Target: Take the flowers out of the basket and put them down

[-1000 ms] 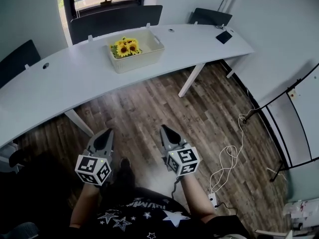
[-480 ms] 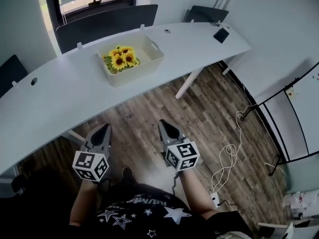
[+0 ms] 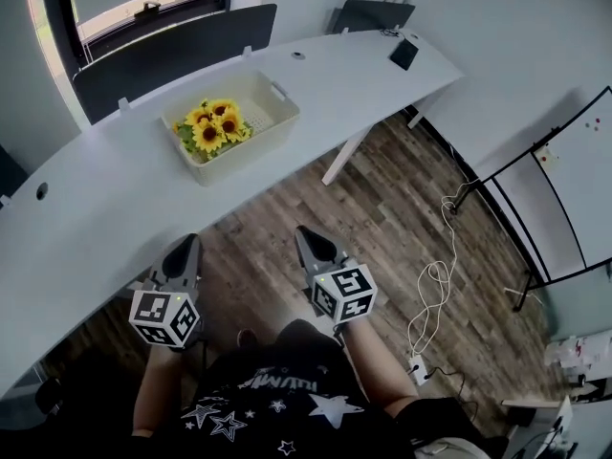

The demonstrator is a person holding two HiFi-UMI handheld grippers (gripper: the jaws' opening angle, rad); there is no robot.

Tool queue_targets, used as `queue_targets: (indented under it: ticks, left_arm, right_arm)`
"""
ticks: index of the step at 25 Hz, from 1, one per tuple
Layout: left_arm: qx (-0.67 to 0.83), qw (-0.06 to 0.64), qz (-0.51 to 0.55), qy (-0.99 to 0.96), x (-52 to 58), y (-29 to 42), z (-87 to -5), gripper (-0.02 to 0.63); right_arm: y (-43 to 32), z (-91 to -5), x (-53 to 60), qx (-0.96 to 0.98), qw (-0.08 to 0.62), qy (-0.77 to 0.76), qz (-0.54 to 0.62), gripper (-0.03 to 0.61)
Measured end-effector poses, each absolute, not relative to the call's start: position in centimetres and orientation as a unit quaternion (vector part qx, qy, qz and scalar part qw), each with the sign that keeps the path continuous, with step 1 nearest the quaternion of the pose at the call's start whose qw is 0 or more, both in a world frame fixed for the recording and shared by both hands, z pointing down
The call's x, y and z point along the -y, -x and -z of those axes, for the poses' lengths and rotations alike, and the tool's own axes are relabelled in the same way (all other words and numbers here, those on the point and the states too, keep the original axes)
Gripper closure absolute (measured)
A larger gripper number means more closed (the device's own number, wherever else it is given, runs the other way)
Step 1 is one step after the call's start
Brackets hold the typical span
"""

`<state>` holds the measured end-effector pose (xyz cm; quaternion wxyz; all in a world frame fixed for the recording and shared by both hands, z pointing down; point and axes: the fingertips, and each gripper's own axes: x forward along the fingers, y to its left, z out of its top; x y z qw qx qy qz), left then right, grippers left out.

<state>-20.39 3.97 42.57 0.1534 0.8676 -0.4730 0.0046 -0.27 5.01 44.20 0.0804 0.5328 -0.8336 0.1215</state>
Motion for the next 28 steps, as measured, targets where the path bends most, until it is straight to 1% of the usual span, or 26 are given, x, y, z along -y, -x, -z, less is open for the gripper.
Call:
queue_targets:
  ticks: [5,10,16,28]
  left_arm:
    - [0.472,0.158,-0.006,-0.867,-1.1,19.9,-43.3,0.604]
    - [0.486,0.158,-0.007,-0.859,2.0,19.4,-43.8,0.604]
    - [0.538,0.161,-0.009,-0.827,6.9,20.4,-44.2,0.604]
    - [0.621,0.190,-0.026,-0.760,14.8,19.9,-45.1,0.604]
  right_arm:
    - [-1.4,-44.5,-2.9,0.824,0.076,-0.548,-0.125,0.575]
    - [-2.6,-44.6,1.5,0.829,0.069,-0.542,-0.117,0.575]
    - [-1.8,-44.6,9.6,0.858,0.057,-0.498,-0.116,0.575]
    - [-2.0,-43.8,23.0,0.900,0.066,-0.413,-0.118,0.575]
